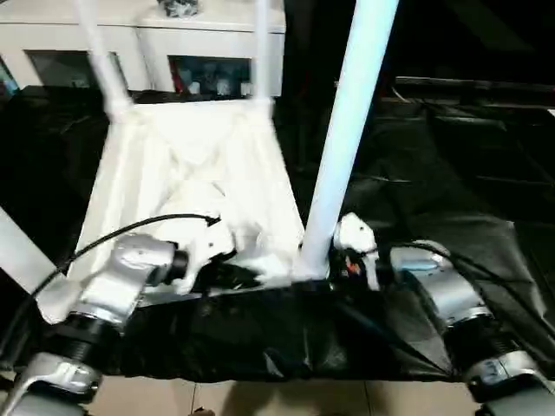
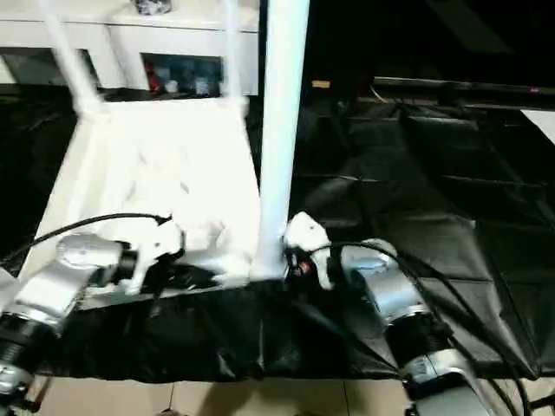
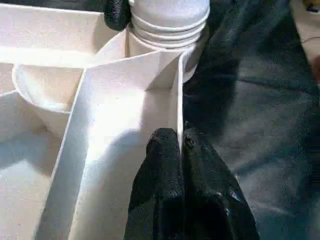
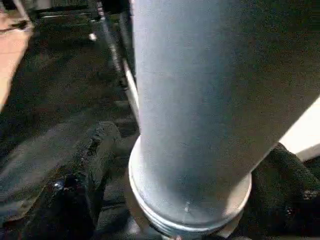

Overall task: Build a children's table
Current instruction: Rotate leg to tighten

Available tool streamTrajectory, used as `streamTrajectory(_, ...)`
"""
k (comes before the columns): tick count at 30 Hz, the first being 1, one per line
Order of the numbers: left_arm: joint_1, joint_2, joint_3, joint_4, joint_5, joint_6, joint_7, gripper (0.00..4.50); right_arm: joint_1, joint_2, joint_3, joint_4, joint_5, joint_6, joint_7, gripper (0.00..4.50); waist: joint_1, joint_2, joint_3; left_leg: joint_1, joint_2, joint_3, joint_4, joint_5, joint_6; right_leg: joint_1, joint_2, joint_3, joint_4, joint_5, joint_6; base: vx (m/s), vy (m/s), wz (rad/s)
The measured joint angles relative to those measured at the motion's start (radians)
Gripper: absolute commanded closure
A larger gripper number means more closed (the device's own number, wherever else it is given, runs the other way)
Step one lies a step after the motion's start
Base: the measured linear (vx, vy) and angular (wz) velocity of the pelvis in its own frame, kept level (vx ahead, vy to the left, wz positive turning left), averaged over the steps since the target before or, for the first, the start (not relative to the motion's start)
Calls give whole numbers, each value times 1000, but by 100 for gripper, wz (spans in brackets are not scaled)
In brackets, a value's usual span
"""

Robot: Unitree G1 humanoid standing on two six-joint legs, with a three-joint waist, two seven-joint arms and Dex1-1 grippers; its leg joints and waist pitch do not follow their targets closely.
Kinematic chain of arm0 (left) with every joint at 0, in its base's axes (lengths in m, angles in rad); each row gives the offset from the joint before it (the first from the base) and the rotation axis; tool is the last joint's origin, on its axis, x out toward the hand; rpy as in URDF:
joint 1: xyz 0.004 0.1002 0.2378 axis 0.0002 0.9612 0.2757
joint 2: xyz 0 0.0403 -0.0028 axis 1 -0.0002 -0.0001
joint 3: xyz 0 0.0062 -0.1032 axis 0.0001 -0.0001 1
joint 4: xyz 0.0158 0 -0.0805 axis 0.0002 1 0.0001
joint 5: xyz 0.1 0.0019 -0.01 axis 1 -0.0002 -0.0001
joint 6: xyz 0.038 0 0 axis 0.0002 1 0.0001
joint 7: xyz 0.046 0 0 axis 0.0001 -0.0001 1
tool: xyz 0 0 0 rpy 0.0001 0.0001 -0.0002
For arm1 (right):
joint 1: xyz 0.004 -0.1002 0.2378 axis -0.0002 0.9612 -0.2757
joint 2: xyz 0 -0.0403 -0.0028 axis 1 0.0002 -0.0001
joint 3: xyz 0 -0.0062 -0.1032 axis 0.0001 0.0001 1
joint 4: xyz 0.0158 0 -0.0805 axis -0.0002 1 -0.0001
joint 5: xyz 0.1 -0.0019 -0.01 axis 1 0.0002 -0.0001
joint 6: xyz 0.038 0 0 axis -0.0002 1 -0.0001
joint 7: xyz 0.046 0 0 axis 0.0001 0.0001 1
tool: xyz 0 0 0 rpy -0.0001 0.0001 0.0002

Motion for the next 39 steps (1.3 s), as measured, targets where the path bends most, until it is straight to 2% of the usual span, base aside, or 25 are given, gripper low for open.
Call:
streamTrajectory(7, 0, 10, -1, 2, -6, 6, -33, 450, -4, 6, 6, 3, 3, 4, 29, 161, 1, -5, 1, 2, 0, 0, 2, 0, -1, 1, -1, 1, 3, 0, 0, 0, 0, 0)
streamTrajectory(13, -2, 6, 2, 9, -5, -2, -29, 450, -4, 7, 2, 4, 3, 11, 35, 178, 3, -5, 1, 2, 0, 0, 2, 0, 0, 1, -1, 1, 3, 0, 0, 0, 0, 0)
streamTrajectory(16, -5, -10, 5, 17, 10, -4, 11, 450, -3, 22, -18, 21, -3, 20, -12, 179, 3, -6, 0, 5, 0, 0, 2, 0, -1, 3, -2, 2, 5, 0, 0, 0, 0, 0)
streamTrajectory(21, -40, -113, 20, 57, 72, 51, 217, 450, -5, 127, -117, 87, -31, 50, -342, 181, -8, -9, -1, 8, 0, -1, 2, 1, -1, 5, -2, 2, 5, -1, 3, -10, -1, 0)
streamTrajectory(26, -78, -227, 27, 101, 139, 94, 406, 450, -40, 256, -196, 160, -71, 69, -707, 181, -21, -8, -1, 7, -1, -3, 3, 1, -1, 5, -2, 2, 2, -1, 3, -22, 2, -1)
streamTrajectory(31, -90, -252, 27, 118, 162, 91, 456, 450, -66, 305, -207, 218, -100, 21, -850, 181, -27, -5, -3, 6, -2, -3, 3, 1, -1, 5, -2, 2, -4, -1, 3, 0, 0, 0)
streamTrajectory(33, -90, -252, 27, 117, 163, 91, 451, 450, -65, 305, -216, 219, -91, 20, -838, 126, -27, -5, -3, 6, -2, -3, 3, 1, -1, 6, -2, 2, -4, -1, 3, 0, 0, 0)
streamTrajectory(36, -88, -248, 24, 107, 163, 88, 430, 450, -64, 286, -227, 214, -81, 20, -765, 103, -26, -5, -3, 5, -2, -3, 3, 1, -1, 5, -2, 3, -3, -1, 3, 0, 0, 0)
streamTrajectory(38, -78, -227, 17, 92, 161, 62, 398, 450, -60, 255, -216, 202, -81, 16, -680, 68, -24, -5, -3, 4, -2, -3, 3, 1, -1, 5, -2, 3, -2, 3, 3, 0, 0, 0)
streamTrajectory(39, -73, -214, 14, 81, 160, 49, 371, 450, -58, 240, -201, 194, -81, 12, -644, 68, -22, -4, -3, 4, -2, -3, 2, 1, -1, 5, -2, 2, -1, 4, 4, 0, 0, 0)
